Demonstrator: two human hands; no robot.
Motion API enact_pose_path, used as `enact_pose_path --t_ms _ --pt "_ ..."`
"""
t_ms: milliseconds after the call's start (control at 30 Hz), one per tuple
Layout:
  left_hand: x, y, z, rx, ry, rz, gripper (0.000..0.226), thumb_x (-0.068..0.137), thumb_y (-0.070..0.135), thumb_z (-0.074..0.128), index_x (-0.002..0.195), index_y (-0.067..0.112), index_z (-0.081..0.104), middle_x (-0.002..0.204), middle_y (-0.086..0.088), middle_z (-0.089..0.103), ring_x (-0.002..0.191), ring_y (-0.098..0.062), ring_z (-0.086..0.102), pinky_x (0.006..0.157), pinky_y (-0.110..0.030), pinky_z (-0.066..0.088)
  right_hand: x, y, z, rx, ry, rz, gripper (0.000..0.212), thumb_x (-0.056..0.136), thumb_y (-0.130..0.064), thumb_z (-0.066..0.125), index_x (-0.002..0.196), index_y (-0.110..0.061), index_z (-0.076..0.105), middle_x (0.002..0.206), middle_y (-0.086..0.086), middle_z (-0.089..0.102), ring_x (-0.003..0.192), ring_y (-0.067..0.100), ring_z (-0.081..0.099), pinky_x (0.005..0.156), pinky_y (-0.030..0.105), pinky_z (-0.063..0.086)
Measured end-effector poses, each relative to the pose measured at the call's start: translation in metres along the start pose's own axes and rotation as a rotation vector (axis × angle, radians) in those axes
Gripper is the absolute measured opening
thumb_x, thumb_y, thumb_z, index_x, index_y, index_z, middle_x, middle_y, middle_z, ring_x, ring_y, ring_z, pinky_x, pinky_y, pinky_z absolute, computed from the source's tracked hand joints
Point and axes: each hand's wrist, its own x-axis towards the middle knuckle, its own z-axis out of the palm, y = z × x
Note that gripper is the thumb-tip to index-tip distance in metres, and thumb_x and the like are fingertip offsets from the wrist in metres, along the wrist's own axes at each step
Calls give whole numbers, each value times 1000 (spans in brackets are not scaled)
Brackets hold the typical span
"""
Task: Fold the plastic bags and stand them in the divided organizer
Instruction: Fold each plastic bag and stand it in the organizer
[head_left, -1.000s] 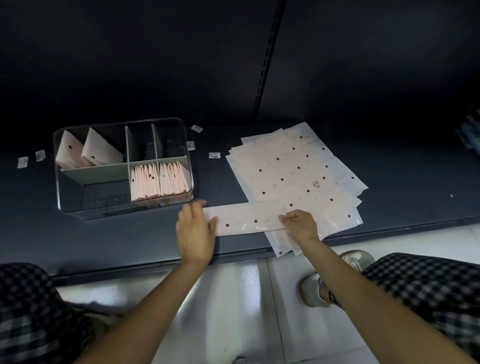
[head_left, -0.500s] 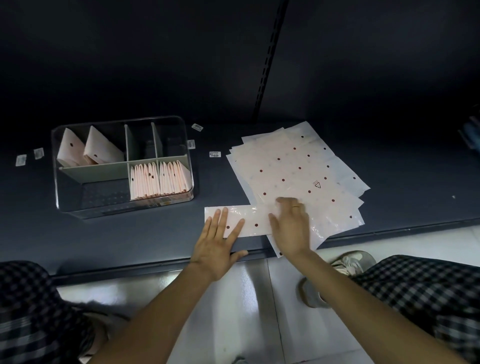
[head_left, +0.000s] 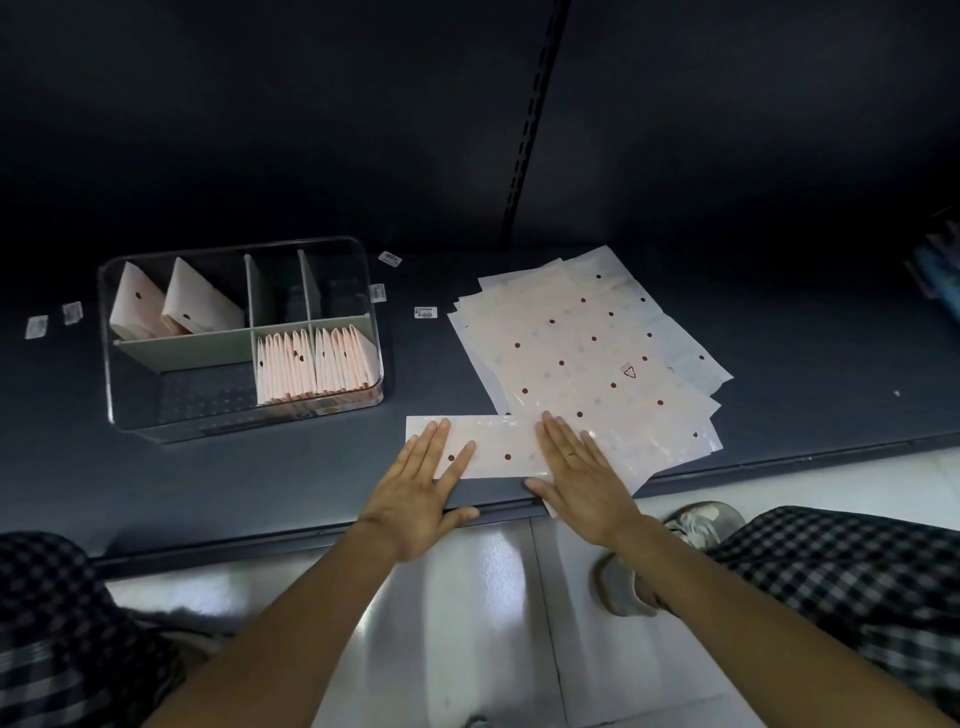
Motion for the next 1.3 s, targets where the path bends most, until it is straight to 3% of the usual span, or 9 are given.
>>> enact_pose_path --t_ms 100,233,300,400,567,700,833,1167,1300 --pt "1 -2 -2 -22 15 11 76 89 67 12 146 28 -20 153 -14 -27 138 -26 -31 115 -35 -17 -6 4 -17 -5 71 -41 66 95 -36 49 148 -7 21 156 10 16 145 19 18 116 26 18" --pt "-3 1 -12 -60 42 -72 67 94 59 30 151 28 9 157 -16 -10 144 -29 -16 115 -39 -13 -9 4 -33 -269 191 -198 56 35 0 84 89 -8 72 99 12 72 91 24 71 64 26 58" --pt "-4 10 -23 -54 167 -125 60 87 53 54 139 24 44 153 -20 22 142 -35 19 116 -45 12 -10 -2 -42 -354 230 -284 40 35 -1 81 71 -16 68 80 2 71 71 20 68 56 24 53" --pt "-4 34 -28 1 332 -80 46 59 42 85 96 19 71 113 -8 65 94 -26 63 79 -33 52 -13 -21 -48 -386 322 -421 25 44 -7 72 57 -19 55 56 -3 53 53 17 52 49 24 39" --pt "-21 55 -11 -153 387 -168 53 43 10 92 93 13 75 95 -5 71 78 -23 68 60 -28 55 -29 -67 -36 -303 407 -570 19 48 -18 70 59 -20 55 53 -5 50 52 16 49 53 23 36" --pt "-36 45 -2 -346 470 -101 54 53 -10 85 102 9 74 105 -12 71 94 -26 69 80 -47 55 -38 -78 -24 -158 281 -616 32 68 -45 68 86 -20 61 86 -4 63 83 17 60 79 32 48" --pt "-45 33 -3 -603 396 -98 48 79 -16 61 120 8 64 127 -13 60 120 -28 55 114 -25 13 -33 -53 -21 25 150 -555 73 75 -44 68 135 -7 48 135 8 53 129 24 46 110 45 35" --pt "-48 21 4 -771 321 0 43 90 -7 50 127 12 59 135 2 51 131 -10 39 116 -26 19 -3 -59 -12 517 152 -270 30 79 -3 65 107 -11 71 105 3 69 94 22 52 81 26 40" --pt "-45 20 0 -690 476 -342 13 87 16 65 96 19 75 95 3 73 98 -20 62 87 -30 34 11 -74 -20 858 96 86 12 82 -4 65 83 -13 72 78 -8 64 83 22 56 72 18 40"
